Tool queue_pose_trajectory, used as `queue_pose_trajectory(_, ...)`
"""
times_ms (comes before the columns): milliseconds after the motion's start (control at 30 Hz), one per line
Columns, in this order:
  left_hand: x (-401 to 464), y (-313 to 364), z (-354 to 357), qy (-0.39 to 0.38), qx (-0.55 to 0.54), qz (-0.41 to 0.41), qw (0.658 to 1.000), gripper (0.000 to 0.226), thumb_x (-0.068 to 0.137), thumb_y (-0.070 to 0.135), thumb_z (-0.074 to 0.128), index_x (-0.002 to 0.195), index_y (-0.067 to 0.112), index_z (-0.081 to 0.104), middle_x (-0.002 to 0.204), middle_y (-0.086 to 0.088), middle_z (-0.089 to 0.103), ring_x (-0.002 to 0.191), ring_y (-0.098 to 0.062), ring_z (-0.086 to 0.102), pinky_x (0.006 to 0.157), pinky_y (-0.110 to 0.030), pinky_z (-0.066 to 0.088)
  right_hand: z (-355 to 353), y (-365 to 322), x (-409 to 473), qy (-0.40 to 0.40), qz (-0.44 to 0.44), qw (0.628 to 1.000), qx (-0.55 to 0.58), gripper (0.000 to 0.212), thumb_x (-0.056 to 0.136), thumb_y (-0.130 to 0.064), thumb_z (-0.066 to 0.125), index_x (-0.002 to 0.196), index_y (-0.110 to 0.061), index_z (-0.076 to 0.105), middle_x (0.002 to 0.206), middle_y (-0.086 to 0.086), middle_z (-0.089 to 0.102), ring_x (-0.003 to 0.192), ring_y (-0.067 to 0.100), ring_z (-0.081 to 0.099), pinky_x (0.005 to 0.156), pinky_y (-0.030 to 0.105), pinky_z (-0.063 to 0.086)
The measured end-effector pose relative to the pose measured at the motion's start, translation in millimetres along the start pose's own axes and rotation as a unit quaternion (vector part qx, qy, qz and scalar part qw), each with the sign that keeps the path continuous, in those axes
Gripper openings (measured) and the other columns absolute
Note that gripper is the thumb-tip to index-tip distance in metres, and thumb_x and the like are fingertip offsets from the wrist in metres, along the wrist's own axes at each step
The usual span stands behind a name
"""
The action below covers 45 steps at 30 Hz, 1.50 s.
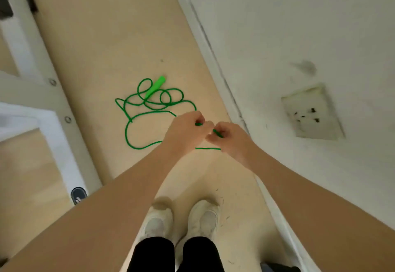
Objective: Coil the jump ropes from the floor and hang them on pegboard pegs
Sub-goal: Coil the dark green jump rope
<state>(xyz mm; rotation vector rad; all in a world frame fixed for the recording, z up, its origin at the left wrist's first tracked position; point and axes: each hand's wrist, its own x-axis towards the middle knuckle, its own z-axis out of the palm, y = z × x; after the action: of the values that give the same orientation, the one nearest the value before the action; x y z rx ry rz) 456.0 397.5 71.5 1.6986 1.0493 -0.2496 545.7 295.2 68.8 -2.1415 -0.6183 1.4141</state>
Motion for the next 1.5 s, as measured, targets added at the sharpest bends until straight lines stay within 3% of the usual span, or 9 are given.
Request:
queue_pose_trajectory(133,-78,73,-64,-0.001,-0.383,-0.051,0.922,0.044,0.088,0.028,0.061,0.06,0.022,0.027,0.044,0.01,0.018,0.037,-0.007,0.016,0.042,-0.021,0.017,-35,-53,-88,-0.02,0.029,0.998,0.056,0.034,0.085,-0.02,0.064,0.057,-0.017,0.044,0.057,0.001,0.042,0.062,0.016,0.044,0.065,0.028,0.035)
queue_pose_trajectory(300,-187,158,-139,0.025,-0.585,-0.012,0.811,0.042,0.094,0.035,0.047,0.058,0.018,0.034,0.043,0.007,0.022,0.044,-0.011,0.026,0.054,-0.022,0.03,-73,-126,-200,0.034,0.035,0.993,0.107,0.037,0.089,-0.029,0.059,0.057,-0.013,0.051,0.063,0.004,0.052,0.065,0.016,0.049,0.078,0.031,0.035)
queue_pose_trajectory(367,-227,179,-164,0.002,-0.565,0.029,0.825,0.042,0.096,0.035,0.042,0.058,0.018,0.035,0.042,0.006,0.029,0.049,-0.013,0.034,0.063,-0.025,0.035,-91,-157,-247,0.088,0.047,0.98,0.174,0.04,0.092,-0.033,0.054,0.058,-0.014,0.045,0.053,0.001,0.041,0.046,0.01,0.038,0.064,0.027,0.035)
queue_pose_trajectory(533,-326,229,-193,-0.142,-0.162,0.059,0.975,0.054,0.095,0.052,0.028,0.07,0.012,0.053,0.042,0.004,0.048,0.043,-0.012,0.041,0.058,-0.026,0.038,-125,-228,-363,0.116,0.009,0.989,0.095,0.031,0.092,-0.035,0.054,0.068,-0.018,0.044,0.061,-0.003,0.04,0.051,0.01,0.031,0.05,0.021,0.024)
queue_pose_trajectory(800,-502,302,-176,-0.285,-0.336,0.188,0.878,0.035,0.093,0.025,0.044,0.066,0.015,0.063,0.046,0.013,0.023,0.041,-0.006,0.014,0.044,-0.021,0.012,-124,-251,-574,0.2,-0.135,0.959,0.151,0.03,0.086,-0.021,0.063,0.061,-0.016,0.048,0.051,-0.008,0.037,0.049,0.008,0.033,0.057,0.022,0.032)
queue_pose_trajectory(1000,-603,341,-159,-0.295,-0.49,0.242,0.784,0.039,0.092,0.03,0.042,0.071,0.021,0.074,0.046,0.008,0.015,0.044,-0.009,0.008,0.041,-0.015,0.017,-106,-184,-708,0.265,-0.081,0.946,0.168,0.021,0.087,-0.015,0.062,0.072,-0.004,0.054,0.074,0.009,0.054,0.074,0.013,0.052,0.075,0.021,0.036)
queue_pose_trajectory(1133,-637,352,-143,-0.279,-0.584,0.219,0.73,0.036,0.097,0.034,0.038,0.088,0.026,0.072,0.045,0.006,0.017,0.043,-0.01,0.01,0.039,-0.014,0.02,-95,-133,-772,0.32,-0.035,0.915,0.243,0.03,0.09,-0.02,0.06,0.065,-0.013,0.044,0.053,-0.002,0.04,0.046,0.009,0.042,0.069,0.028,0.046)
queue_pose_trajectory(1333,-704,332,-89,-0.302,-0.431,0.204,0.825,0.018,0.1,0.031,0.037,0.111,0.041,0.048,0.086,0.006,0.068,0.037,-0.003,0.034,0.038,-0.012,0.028,-40,-58,-833,0.299,0.115,0.921,0.223,0.039,0.098,-0.038,0.04,0.069,-0.013,0.045,0.058,0.0,0.033,0.047,0.014,0.028,0.045,0.022,0.031)
queue_pose_trajectory(1500,-780,309,-32,-0.335,-0.321,0.229,0.856,0.032,0.101,0.026,0.034,0.124,0.048,0.039,0.102,-0.001,0.071,0.052,-0.012,0.059,0.045,-0.017,0.045,-15,-43,-905,0.444,-0.004,0.861,0.25,0.018,0.094,-0.015,0.049,0.077,-0.014,0.053,0.064,0.003,0.035,0.051,0.012,0.029,0.044,0.021,0.024)
